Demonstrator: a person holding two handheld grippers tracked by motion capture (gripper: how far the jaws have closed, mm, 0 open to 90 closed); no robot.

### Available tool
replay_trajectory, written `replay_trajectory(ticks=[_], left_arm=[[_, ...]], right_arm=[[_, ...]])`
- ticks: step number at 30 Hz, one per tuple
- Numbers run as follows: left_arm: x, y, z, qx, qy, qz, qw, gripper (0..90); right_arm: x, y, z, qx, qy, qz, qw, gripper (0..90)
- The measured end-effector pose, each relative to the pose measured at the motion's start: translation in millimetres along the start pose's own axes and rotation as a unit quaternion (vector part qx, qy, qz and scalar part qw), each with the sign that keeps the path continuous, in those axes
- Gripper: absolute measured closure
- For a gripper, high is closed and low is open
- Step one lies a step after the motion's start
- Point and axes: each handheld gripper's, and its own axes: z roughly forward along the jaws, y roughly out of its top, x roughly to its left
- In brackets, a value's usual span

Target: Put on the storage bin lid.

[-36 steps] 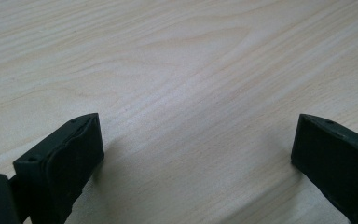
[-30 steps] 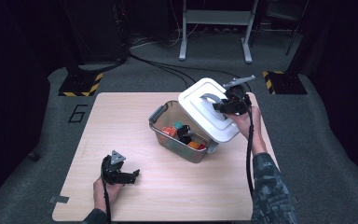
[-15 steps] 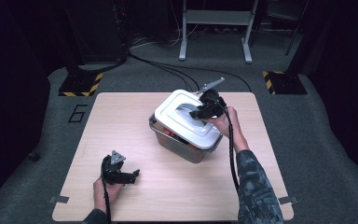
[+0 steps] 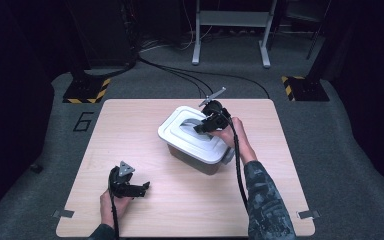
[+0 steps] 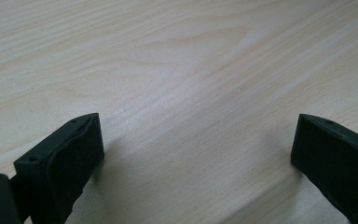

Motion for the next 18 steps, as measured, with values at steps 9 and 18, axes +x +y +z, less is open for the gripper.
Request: replay_trajectory(ticks=[9,18], left_arm=[[0.0,0.0,0.0,0.000,0.000,0.000,1.0000,2.2],[0.0,0.0,0.0,0.000,0.000,0.000,1.0000,2.2]], right_arm=[[-3.8,-7.1,-0.6,0.004,-0.006,-0.003,1.0000,66.7],[1.8,-18.2,-22.1,-0.034,-0.035,0.009,0.9988,26.6]])
